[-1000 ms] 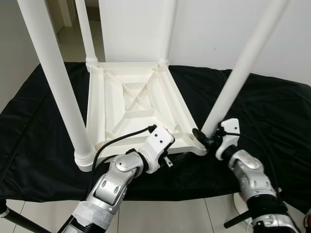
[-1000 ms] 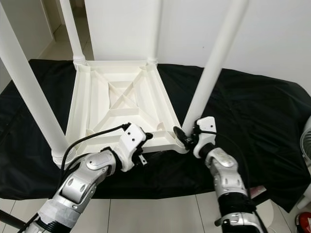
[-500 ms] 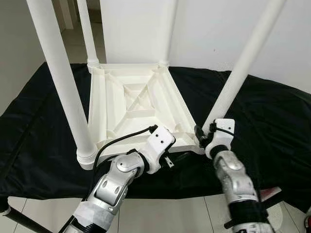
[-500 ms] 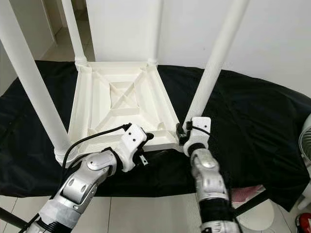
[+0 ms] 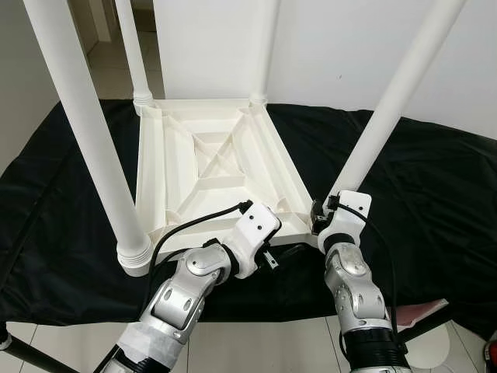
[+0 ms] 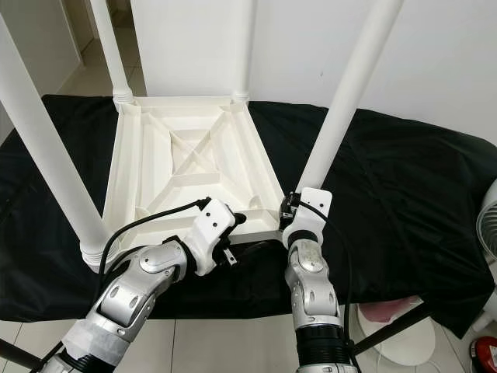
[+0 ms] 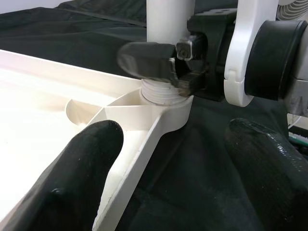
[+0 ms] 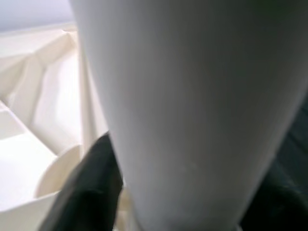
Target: Building children table
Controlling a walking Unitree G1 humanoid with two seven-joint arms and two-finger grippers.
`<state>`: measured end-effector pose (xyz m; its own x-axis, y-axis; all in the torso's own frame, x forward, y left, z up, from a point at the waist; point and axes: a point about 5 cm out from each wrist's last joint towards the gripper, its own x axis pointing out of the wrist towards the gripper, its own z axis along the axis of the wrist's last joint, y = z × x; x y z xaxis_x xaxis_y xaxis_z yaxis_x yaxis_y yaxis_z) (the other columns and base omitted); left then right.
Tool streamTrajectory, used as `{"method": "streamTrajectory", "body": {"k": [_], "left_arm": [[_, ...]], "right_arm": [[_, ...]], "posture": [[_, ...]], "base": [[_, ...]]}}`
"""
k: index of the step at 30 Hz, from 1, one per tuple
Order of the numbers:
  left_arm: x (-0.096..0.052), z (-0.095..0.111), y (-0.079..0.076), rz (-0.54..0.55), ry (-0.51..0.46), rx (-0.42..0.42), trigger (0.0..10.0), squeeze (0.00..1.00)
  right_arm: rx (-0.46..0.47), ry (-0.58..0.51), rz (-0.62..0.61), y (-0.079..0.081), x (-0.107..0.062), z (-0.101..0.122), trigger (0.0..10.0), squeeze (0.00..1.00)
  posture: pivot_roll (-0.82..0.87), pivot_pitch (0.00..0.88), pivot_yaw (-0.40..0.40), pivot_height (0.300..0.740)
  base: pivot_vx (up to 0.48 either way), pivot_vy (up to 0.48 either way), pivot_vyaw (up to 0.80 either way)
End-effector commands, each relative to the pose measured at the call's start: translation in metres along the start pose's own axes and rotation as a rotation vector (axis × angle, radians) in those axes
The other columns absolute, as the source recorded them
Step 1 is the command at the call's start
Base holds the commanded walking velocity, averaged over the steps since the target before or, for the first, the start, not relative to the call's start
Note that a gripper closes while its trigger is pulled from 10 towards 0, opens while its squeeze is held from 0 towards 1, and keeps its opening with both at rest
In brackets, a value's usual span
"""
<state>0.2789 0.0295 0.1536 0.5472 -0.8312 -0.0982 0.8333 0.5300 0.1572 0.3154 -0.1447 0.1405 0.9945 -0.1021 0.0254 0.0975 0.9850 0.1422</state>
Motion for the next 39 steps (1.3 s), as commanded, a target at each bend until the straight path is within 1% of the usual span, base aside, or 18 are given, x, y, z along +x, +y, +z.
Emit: {"method": "streamTrajectory", "body": {"k": [1,6,8,9,10,12,13,15,19,21,22,23,25,27,31,37,38,39], "left_arm": [[0.0,-0.003,0.0,0.012,0.016,0.003,10.0,0.0],[0.0,-0.002,0.0,0.011,0.016,0.004,10.0,0.0],[0.0,-0.003,-0.002,0.007,0.016,0.007,10.0,0.0],[0.0,-0.003,-0.002,0.007,0.016,0.007,10.0,0.0],[0.001,-0.003,-0.002,0.007,0.014,0.008,10.0,0.0],[0.001,-0.003,-0.002,0.007,0.014,0.008,10.0,0.0],[0.001,-0.002,-0.001,0.008,0.013,0.008,10.0,0.0],[0.001,-0.002,0.0,0.01,0.013,0.008,10.0,0.0],[0.001,-0.002,0.0,0.01,0.013,0.009,10.0,0.0],[0.001,-0.001,0.001,0.012,0.012,0.009,10.0,0.0],[0.001,-0.001,0.001,0.012,0.012,0.009,10.0,0.0],[0.001,-0.001,0.002,0.015,0.011,0.008,10.0,0.0],[0.001,-0.001,0.002,0.015,0.011,0.008,10.0,0.0],[0.001,-0.001,0.002,0.017,0.01,0.006,10.0,0.0],[0.002,0.0,0.002,0.017,0.01,0.005,10.0,0.0],[0.001,0.001,0.005,0.03,0.009,0.008,10.0,0.0],[0.0,0.001,0.005,0.03,0.009,0.008,10.0,0.0],[0.0,0.001,0.005,0.03,0.009,0.008,10.0,0.0]], "right_arm": [[0.032,-0.075,0.045,0.001,-0.003,0.012,10.0,1.0],[0.045,-0.113,0.072,-0.002,-0.005,0.02,10.0,1.0],[0.029,-0.126,0.157,-0.007,-0.006,0.025,10.0,1.0],[0.029,-0.126,0.157,-0.007,-0.006,0.025,10.0,1.0],[-0.003,-0.087,0.229,-0.009,-0.006,0.022,10.0,1.0],[-0.009,-0.075,0.246,-0.009,-0.006,0.021,10.0,1.0],[-0.024,-0.064,0.291,-0.01,-0.006,0.021,10.0,0.0],[-0.067,-0.075,0.371,-0.012,-0.007,0.021,10.0,0.0],[-0.08,-0.08,0.397,-0.013,-0.008,0.022,10.0,0.0],[-0.149,-0.051,0.476,-0.021,-0.006,0.018,10.0,0.0],[-0.149,-0.051,0.476,-0.021,-0.006,0.018,10.0,0.0],[-0.226,-0.002,0.563,-0.032,-0.003,0.011,10.0,0.0],[-0.226,-0.002,0.563,-0.032,-0.003,0.011,10.0,0.0],[-0.27,0.029,0.617,-0.037,-0.001,0.007,10.0,0.0],[-0.281,0.047,0.646,-0.038,0.001,0.005,10.0,0.0],[-0.298,0.091,0.738,-0.039,0.008,-0.002,10.0,0.0],[-0.298,0.092,0.744,-0.038,0.008,-0.002,9.5,0.0],[-0.298,0.092,0.744,-0.038,0.008,-0.002,9.5,0.0]], "posture": [[0.05,0.02,-0.046,0.74],[0.04,0.024,-0.045,0.74],[0.04,0.025,-0.044,0.74],[0.04,0.025,-0.044,0.74],[0.04,0.024,-0.043,0.74],[0.04,0.024,-0.043,0.74],[0.04,0.023,-0.043,0.74],[0.04,0.023,-0.043,0.74],[0.04,0.023,-0.043,0.74],[0.04,0.029,-0.041,0.74],[0.04,0.029,-0.041,0.74],[0.04,0.033,-0.041,0.74],[0.04,0.033,-0.041,0.74],[0.04,0.036,-0.04,0.74],[0.04,0.037,-0.039,0.74],[0.05,0.04,-0.042,0.74],[0.05,0.04,-0.042,0.74],[0.05,0.04,-0.042,0.74]], "base": [[0.0,0.0,0.0],[0.0,0.0,0.0],[0.0,0.0,0.0],[0.0,0.0,0.0],[0.0,0.0,0.0],[0.0,0.0,0.0],[0.0,0.0,0.0],[0.0,0.0,0.0],[0.0,0.0,0.0],[0.0,0.0,0.0],[0.0,0.0,0.0],[0.0,0.0,0.0],[0.0,0.0,0.0],[0.0,0.0,0.0],[0.0,0.0,0.0],[0.0,0.0,0.0],[0.0,0.0,0.0],[0.0,0.0,0.0]]}}
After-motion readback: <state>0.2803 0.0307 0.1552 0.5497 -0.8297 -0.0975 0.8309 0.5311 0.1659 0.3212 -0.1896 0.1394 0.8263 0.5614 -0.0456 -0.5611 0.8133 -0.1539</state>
